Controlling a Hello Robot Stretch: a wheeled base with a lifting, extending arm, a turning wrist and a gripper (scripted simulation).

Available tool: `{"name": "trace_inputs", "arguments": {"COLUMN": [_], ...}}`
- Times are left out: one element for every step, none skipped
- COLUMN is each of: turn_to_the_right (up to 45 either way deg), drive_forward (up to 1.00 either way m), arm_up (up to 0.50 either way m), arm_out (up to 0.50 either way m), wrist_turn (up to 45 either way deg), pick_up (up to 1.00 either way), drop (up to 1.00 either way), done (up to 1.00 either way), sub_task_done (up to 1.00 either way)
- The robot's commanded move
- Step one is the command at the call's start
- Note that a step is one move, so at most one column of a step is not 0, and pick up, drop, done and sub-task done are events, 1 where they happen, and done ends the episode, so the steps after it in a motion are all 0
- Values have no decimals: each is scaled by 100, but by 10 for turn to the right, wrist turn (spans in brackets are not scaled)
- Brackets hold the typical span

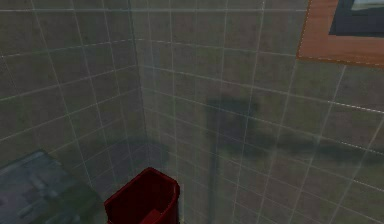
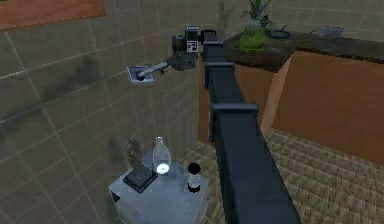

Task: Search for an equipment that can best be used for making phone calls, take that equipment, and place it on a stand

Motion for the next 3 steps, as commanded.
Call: {"name": "trace_inputs", "arguments": {"turn_to_the_right": [0,0,0], "drive_forward": [0,0,0], "arm_up": [0,-38,-32], "arm_out": [0,0,0], "wrist_turn": [60,0,0], "pick_up": [0,0,0], "drop": [0,0,0], "done": [0,0,0], "sub_task_done": [0,0,0]}}
